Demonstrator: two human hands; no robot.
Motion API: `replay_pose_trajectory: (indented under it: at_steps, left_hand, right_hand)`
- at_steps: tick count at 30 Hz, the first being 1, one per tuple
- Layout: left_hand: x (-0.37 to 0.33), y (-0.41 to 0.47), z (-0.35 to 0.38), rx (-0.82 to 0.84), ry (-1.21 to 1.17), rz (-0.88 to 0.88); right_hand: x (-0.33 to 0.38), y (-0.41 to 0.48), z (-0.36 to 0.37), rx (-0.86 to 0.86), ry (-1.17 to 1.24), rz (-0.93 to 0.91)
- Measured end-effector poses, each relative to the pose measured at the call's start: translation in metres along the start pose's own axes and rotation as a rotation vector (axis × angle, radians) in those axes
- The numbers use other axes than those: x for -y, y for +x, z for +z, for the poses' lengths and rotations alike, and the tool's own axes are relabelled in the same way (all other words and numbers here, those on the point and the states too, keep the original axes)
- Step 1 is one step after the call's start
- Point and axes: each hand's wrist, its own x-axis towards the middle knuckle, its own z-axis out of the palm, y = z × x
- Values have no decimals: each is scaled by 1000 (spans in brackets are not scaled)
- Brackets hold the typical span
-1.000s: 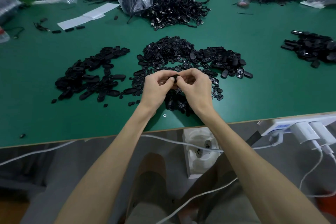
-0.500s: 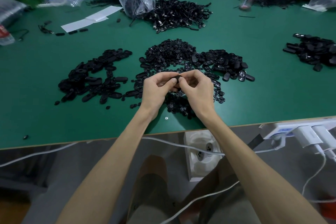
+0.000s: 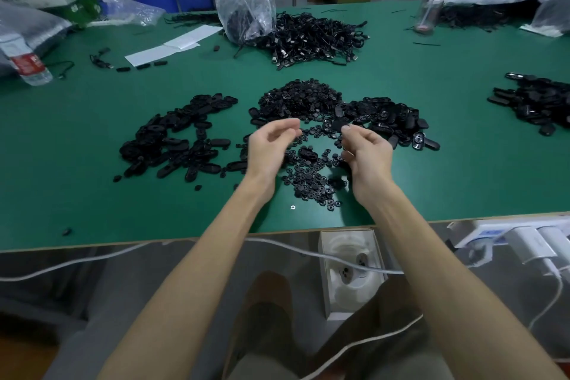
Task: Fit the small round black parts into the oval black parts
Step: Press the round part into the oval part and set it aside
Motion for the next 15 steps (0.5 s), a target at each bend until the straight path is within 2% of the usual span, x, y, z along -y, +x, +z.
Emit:
replay_pose_trajectory:
  at_steps: [2,3,4,7,10,13,15]
  left_hand:
    - [-5,8,-16,-33,-271,-141]
    - [-6,14,-24,-58,-326,-176]
    - [-7,19,-32,-89,-274,-183]
    - [-5,39,-61,-186,351,-62]
    - [0,66,-97,-245,875,2]
    - [3,83,-120,-241,1295,-85]
    - [5,86,-125,-177,1466,-129]
  right_hand:
    - [6,4,-3,-7,121,73]
    - [7,6,-4,-17,150,86]
    - [7,7,-5,-31,121,73]
    - [4,8,-6,12,-240,-86]
    - [8,12,-5,61,-434,-182]
    - [21,25,-10,-5,-554,-253]
    - [30,36,-17,-19,-663,-294]
